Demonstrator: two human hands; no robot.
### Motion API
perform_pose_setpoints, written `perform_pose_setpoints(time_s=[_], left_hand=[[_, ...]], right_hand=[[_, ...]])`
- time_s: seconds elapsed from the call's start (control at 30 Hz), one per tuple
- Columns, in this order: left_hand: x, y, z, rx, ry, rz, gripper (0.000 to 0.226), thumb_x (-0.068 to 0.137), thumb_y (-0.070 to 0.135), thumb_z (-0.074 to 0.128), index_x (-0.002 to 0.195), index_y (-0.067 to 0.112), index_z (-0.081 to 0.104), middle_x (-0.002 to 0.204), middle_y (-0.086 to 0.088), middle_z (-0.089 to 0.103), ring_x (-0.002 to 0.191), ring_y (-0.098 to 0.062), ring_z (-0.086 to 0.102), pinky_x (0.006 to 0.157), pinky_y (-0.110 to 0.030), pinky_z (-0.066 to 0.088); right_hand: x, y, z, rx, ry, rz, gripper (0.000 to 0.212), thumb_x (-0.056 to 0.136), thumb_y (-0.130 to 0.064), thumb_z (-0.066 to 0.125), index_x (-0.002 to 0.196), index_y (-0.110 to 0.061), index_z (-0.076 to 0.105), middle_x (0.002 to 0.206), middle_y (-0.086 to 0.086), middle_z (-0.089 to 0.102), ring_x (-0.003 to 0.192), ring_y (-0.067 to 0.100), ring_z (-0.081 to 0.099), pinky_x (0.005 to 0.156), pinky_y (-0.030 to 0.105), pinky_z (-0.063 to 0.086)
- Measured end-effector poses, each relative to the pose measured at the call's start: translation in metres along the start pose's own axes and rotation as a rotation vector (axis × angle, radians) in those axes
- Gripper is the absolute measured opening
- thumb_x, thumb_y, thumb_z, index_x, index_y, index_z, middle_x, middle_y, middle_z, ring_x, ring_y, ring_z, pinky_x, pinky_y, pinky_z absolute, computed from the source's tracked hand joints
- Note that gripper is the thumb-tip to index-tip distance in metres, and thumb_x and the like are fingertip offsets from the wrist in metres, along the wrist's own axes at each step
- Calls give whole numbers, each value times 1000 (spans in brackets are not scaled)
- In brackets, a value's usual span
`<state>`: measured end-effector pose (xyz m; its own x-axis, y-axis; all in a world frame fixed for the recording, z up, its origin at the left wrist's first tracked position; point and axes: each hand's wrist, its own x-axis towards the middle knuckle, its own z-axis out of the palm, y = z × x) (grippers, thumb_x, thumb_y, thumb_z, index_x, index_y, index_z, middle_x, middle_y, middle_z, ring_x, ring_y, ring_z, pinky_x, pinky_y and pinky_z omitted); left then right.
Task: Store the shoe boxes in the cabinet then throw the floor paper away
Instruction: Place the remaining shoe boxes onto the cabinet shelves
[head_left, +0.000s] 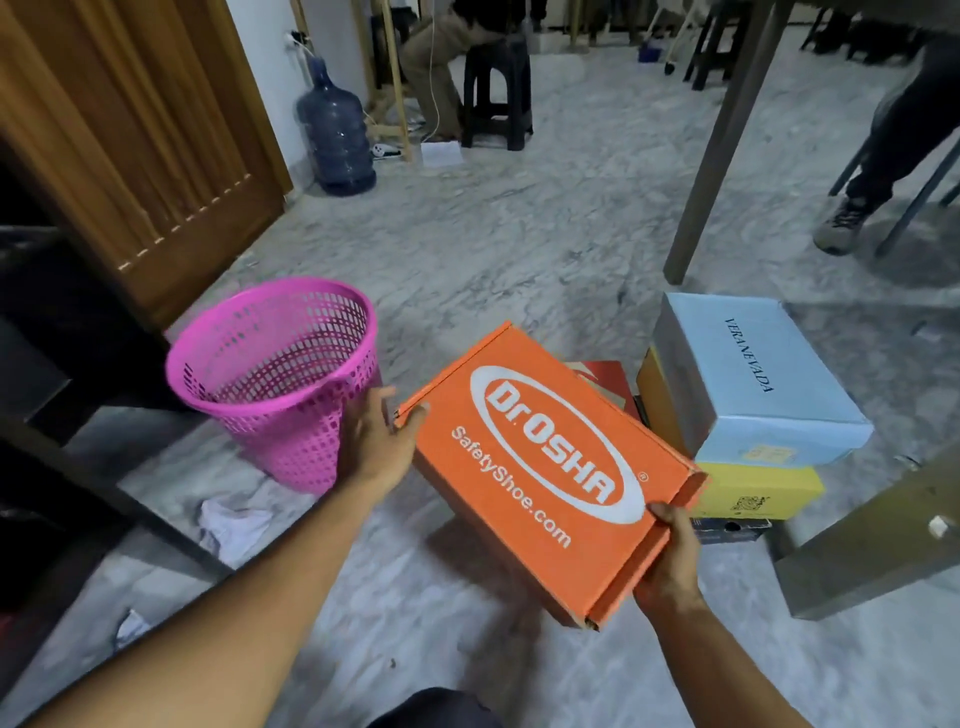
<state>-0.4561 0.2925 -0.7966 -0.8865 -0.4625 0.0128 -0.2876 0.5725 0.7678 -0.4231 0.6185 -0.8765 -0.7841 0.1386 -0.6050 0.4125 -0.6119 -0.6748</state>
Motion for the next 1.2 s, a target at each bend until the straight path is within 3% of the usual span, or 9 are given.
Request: perform_pose_setpoints(time_s=[0.13,0.27,0.4,0.5,0.6,0.83,0.97,1.07,1.2], left_hand=[[18,10,-60,-59,-149,-28,72,84,61,72,144,27,52,149,-7,50,139,-27,48,115,-42,39],[-5,21,-107,-464,-351,-43,67,80,59,71,141,35,57,135,1,68,128,-27,62,106,-49,51],[-44,29,-143,-640,-352,-30,65,83,47,63,143,23,55,125,-12,72,110,-31,73,78,-39,62],[-76,28,-171,-694,-285,2,75,80,41,65,147,13,47,123,-20,71,93,-23,77,67,-28,61],[-112,18,-204,-754,-195,31,99,65,49,76,151,13,41,121,-19,69,88,-20,78,66,-27,61],[-175,-28,-300,-830,129,84,94,69,45,75,151,16,41,132,-17,67,115,-36,69,80,-38,61],[-214,-51,-366,-836,191,15,106,60,64,86,145,12,49,133,-27,63,121,-52,61,95,-66,53],[-243,-60,-419,-893,223,-19,82,74,49,79,140,7,54,129,-29,65,113,-49,65,92,-61,55],[-281,-69,-481,-994,372,-40,43,101,29,40,105,16,81,101,-16,77,86,-32,77,69,-42,65]], right_hand=[[-24,-31,28,12,-200,-22,32,100,-18,36,113,-13,65,80,7,80,66,23,76,63,34,61],[-47,-55,57,-101,-334,-78,48,100,-12,34,89,-15,80,71,6,79,58,21,75,52,30,62],[-63,-68,77,-160,-364,-133,51,78,-26,52,125,-11,66,90,11,80,74,30,76,78,45,57],[-81,-71,93,-162,-443,-152,58,76,-27,55,129,-6,65,87,11,79,74,32,74,76,45,57],[-112,-66,119,-186,-579,-104,43,99,-21,37,98,-17,80,81,8,81,64,27,77,55,42,64],[-197,-38,199,-306,-777,-2,43,101,-19,36,92,-11,78,69,12,78,52,28,74,44,39,61],[-238,-10,245,-338,-925,59,29,93,-26,49,110,-10,67,75,12,79,57,28,75,47,40,63],[-270,16,280,-384,-1067,88,33,84,-30,62,110,-12,67,80,12,81,62,28,77,49,38,62],[-291,61,317,-394,-1234,104,36,98,-10,45,122,-17,71,108,12,80,91,30,79,66,37,65]])
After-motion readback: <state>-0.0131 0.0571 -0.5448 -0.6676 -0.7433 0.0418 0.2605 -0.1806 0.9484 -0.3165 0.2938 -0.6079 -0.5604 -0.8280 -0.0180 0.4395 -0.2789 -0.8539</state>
